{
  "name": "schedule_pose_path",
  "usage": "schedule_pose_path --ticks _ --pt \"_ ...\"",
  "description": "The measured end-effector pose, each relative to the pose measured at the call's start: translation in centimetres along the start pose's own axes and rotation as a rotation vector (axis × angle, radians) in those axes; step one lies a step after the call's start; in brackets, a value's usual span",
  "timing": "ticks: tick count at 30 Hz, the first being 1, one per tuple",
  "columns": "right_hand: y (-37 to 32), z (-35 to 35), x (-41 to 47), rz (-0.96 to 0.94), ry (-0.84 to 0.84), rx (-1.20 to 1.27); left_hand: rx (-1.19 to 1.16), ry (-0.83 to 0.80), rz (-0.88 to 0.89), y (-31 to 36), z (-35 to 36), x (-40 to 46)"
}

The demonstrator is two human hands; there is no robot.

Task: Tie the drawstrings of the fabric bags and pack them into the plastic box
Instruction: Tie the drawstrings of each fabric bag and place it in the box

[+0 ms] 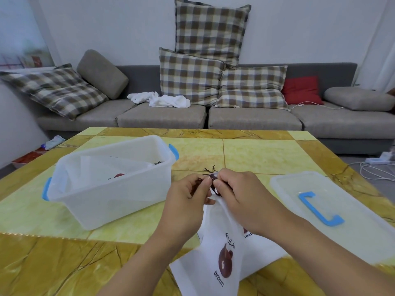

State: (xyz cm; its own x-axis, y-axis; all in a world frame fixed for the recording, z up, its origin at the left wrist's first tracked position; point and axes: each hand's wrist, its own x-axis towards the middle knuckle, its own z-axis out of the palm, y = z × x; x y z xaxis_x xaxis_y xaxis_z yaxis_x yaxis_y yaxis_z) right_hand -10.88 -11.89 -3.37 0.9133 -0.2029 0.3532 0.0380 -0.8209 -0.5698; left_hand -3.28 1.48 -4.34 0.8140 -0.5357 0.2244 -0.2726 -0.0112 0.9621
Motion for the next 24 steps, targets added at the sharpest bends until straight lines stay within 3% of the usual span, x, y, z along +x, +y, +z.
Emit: schedule_pose_path --ticks 6,10,14,19,24 --pt "0.16 0.06 0.05 0.004 0.11 0.099 -0.224 -0.004 -0.198 0.38 0.66 -0.07" --pt "0.01 0.19 0.26 0.006 0.113 0.174 -0.53 -0.042 -0.393 0.52 0.82 0.07" --pt "0.26 0.01 0.32 0.031 0.096 0.267 -0.761 -0.064 -0.461 0.68 0.78 -0.14" --pt "0.22 -0.2 0.34 0.02 0.095 0.268 -0.783 -0.098 -0.446 1.0 0.57 -0.17" --pt "-0.03 -0.1 0.22 -0.033 0.092 0.218 -0.485 -0.224 -0.248 0.88 0.28 -0.3"
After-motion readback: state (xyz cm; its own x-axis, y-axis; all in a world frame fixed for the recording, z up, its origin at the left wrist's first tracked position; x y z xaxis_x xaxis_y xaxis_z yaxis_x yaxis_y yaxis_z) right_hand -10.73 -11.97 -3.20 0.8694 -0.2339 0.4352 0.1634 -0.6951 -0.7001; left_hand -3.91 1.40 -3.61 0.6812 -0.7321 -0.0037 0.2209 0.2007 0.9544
